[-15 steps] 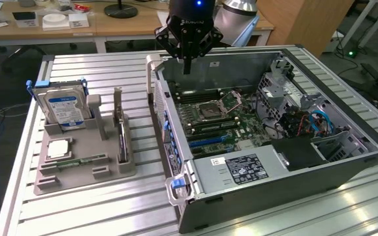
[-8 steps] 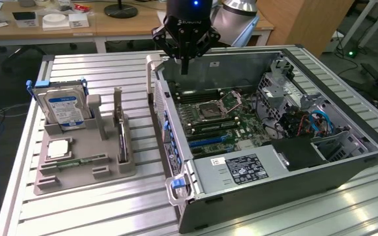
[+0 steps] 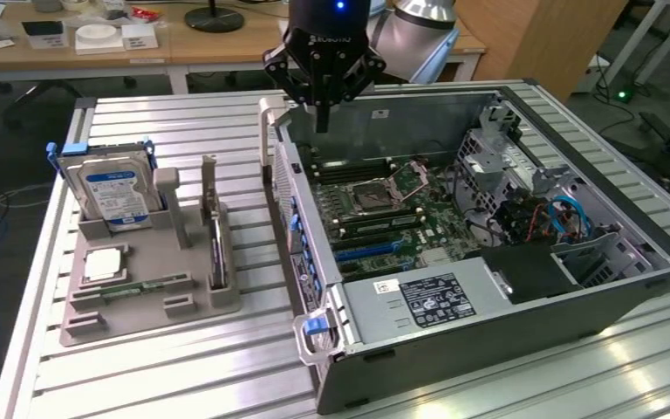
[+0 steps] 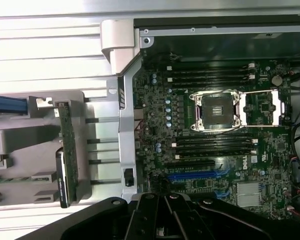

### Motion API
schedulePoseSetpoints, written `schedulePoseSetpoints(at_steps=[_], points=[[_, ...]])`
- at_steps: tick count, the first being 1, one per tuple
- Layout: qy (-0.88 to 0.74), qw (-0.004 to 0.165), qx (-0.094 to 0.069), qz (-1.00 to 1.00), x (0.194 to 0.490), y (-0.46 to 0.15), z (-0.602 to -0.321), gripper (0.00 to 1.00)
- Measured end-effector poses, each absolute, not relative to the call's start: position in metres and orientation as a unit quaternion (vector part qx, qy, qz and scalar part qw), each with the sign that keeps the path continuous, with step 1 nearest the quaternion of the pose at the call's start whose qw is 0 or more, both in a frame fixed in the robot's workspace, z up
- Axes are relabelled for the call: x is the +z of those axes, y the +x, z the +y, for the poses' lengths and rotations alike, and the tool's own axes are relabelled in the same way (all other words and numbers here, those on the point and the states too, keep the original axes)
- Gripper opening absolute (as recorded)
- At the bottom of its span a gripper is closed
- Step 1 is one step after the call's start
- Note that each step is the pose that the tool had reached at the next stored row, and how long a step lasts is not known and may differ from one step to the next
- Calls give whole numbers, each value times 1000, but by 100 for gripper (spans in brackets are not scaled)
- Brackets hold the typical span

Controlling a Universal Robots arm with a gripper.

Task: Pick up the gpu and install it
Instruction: 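Reach for the gpu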

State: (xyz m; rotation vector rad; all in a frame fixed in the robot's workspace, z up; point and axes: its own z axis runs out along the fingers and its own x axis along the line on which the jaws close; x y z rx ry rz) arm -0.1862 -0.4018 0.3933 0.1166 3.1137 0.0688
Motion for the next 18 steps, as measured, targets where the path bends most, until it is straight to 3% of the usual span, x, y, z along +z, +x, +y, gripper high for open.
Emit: schedulePoseSetpoints(at_steps=[18], points=[[37, 12, 22, 999, 393, -201, -403, 10]])
